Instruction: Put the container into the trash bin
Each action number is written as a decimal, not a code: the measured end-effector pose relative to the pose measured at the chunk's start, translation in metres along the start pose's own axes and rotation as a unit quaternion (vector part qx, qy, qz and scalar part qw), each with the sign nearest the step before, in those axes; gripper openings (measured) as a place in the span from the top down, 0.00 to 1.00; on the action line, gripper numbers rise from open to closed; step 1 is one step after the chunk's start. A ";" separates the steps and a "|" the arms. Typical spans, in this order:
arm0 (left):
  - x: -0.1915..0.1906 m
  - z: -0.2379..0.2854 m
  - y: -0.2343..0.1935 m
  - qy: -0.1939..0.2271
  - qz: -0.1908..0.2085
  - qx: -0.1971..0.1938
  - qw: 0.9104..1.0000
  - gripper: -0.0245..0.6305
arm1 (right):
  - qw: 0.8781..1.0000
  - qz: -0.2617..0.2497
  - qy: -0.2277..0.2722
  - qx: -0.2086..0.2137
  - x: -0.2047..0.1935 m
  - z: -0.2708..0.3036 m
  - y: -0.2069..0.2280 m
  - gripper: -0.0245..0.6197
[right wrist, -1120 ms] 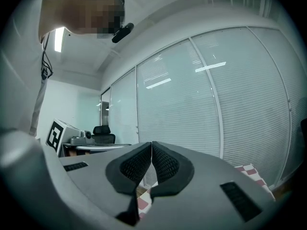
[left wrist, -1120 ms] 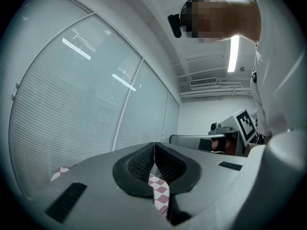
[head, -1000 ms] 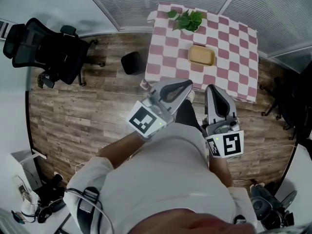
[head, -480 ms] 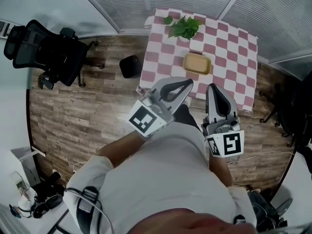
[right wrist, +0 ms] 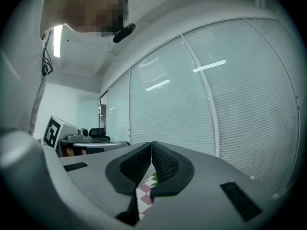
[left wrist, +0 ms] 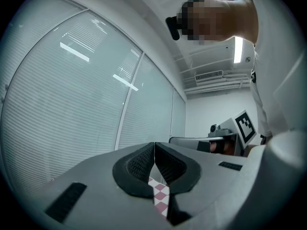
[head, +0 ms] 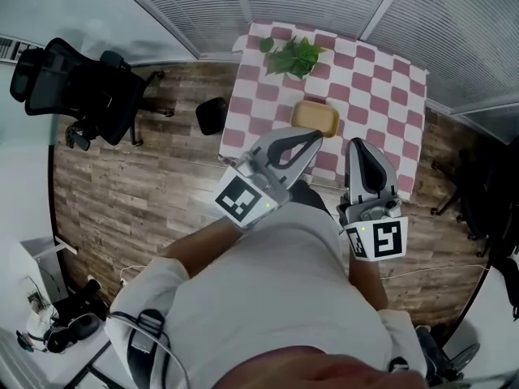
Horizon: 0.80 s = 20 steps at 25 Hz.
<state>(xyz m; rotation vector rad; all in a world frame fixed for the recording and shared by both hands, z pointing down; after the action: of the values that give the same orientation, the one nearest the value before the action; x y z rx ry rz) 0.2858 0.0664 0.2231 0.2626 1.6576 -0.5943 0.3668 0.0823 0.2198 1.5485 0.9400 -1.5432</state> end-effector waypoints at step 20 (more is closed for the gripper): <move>-0.025 0.077 -0.008 -0.021 0.007 0.034 0.999 0.91 | 1.000 0.007 -0.010 0.026 -0.016 0.010 0.082 0.91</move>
<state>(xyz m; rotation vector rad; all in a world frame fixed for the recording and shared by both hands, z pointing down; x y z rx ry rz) 0.3517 0.0238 0.2437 0.3086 1.5953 -0.6434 0.4352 0.0357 0.2361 1.5699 0.8810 -1.5824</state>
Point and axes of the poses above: the fingertips, and each gripper's own axes: z forward along the fingers, y to its right, x out of its top, the point moved 2 cm from there along -z, backward along the fingers, and after that the axes turned 4 degrees about -z, right-handed, at the moved point
